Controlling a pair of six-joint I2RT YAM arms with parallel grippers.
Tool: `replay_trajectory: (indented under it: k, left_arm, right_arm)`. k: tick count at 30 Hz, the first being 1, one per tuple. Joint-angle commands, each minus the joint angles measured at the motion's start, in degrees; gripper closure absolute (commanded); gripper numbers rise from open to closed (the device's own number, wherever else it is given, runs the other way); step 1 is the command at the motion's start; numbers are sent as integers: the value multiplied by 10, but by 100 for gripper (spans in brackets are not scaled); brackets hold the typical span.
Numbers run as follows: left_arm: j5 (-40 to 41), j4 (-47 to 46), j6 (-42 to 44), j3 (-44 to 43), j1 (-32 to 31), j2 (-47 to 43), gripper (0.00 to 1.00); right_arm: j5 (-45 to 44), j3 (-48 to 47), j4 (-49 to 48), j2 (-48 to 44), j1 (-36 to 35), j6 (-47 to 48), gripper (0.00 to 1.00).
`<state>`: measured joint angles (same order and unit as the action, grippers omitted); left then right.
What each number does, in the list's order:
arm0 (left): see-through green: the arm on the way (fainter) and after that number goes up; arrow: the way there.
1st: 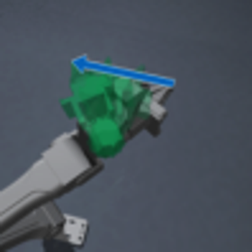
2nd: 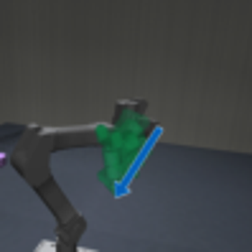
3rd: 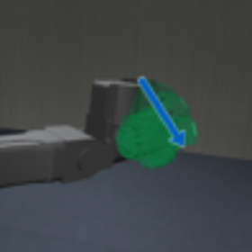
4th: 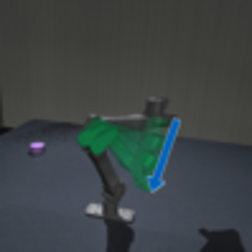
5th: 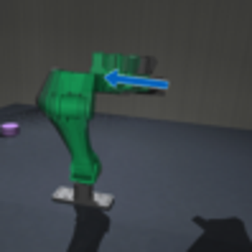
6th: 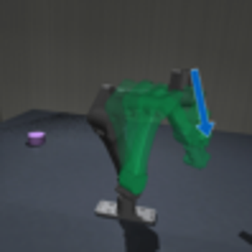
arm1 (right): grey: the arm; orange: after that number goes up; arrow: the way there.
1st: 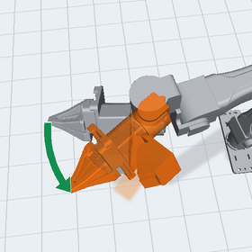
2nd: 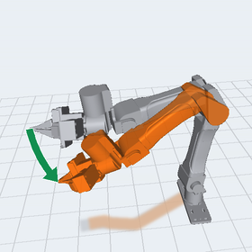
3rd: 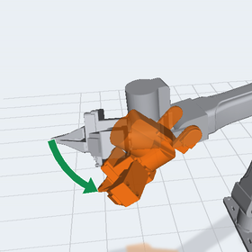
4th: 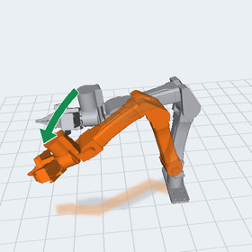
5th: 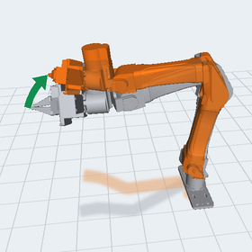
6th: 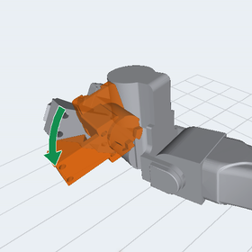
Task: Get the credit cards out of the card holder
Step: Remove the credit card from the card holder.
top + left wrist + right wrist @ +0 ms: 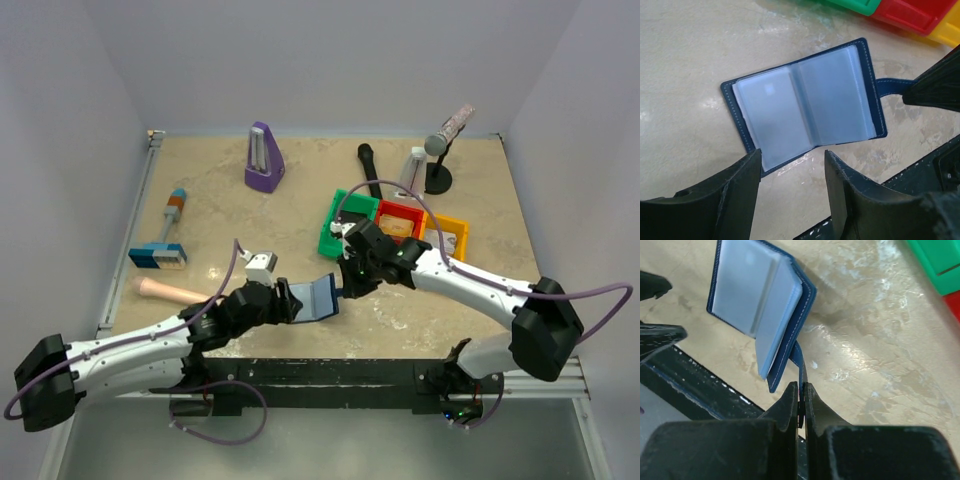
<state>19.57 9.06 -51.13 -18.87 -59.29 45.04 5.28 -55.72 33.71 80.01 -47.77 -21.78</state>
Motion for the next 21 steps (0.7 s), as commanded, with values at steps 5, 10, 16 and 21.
replay_trajectory:
  k: [5, 10, 16, 21]
  left_arm:
    - [-71, -81, 68, -90, 0, 127, 38]
    - [-100, -128, 77, -107, 0, 176, 38]
    - [-126, -149, 88, -112, 0, 206, 40]
    - [-134, -157, 89, -115, 0, 230, 40]
  right_arm:
    - [73, 29, -38, -24, -3, 22, 100]
    - [96, 38, -48, -35, -3, 18, 100]
    - [105, 36, -49, -49, -3, 19, 100]
    - [109, 32, -49, -50, -3, 19, 100]
